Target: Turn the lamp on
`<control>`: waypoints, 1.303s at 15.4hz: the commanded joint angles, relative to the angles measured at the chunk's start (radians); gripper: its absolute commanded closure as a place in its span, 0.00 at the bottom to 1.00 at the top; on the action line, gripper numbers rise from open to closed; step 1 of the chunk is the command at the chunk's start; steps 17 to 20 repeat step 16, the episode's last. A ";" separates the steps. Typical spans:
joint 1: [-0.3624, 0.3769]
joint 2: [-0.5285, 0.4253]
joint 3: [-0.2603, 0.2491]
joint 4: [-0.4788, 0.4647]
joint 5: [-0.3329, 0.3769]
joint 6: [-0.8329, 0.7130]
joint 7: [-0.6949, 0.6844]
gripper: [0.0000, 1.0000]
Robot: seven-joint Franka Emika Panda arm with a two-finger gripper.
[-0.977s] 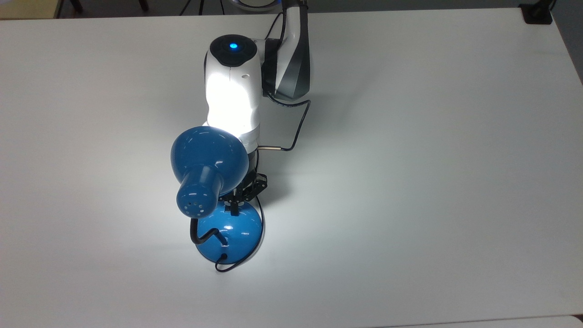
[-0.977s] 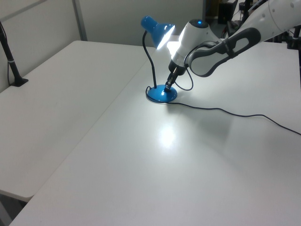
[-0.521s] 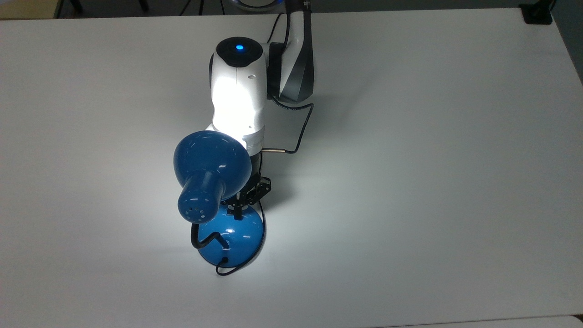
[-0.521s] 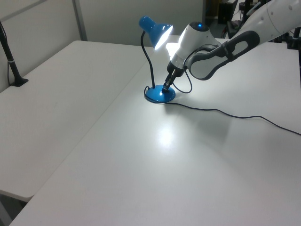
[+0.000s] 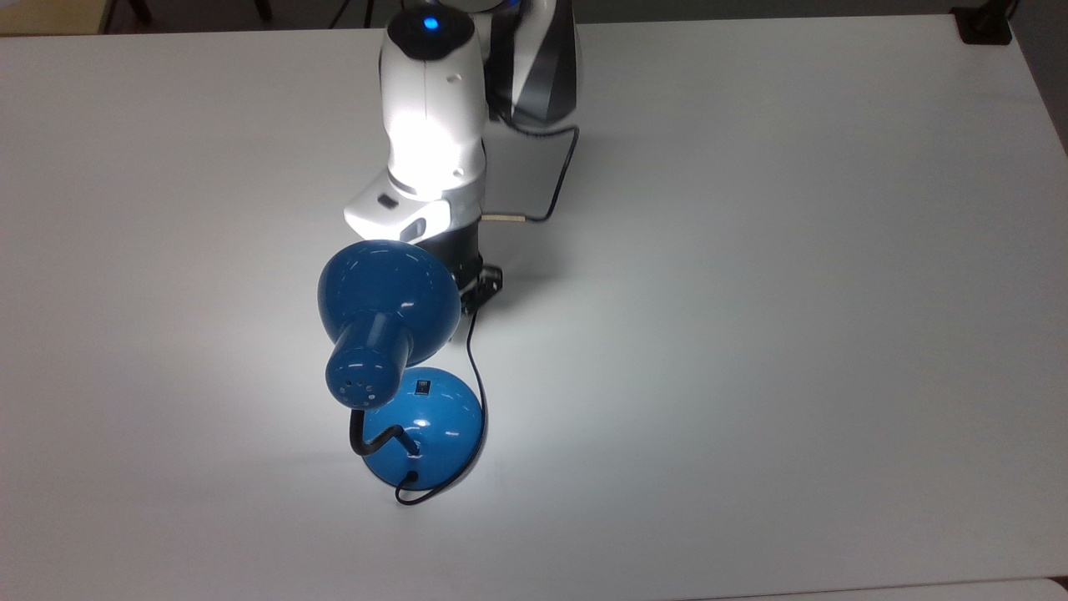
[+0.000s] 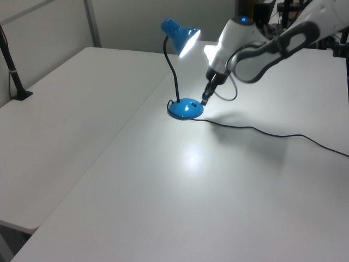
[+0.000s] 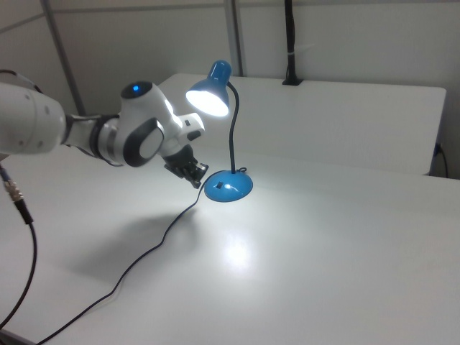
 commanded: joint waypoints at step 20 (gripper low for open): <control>-0.163 -0.390 0.091 0.179 -0.188 -1.029 0.119 0.00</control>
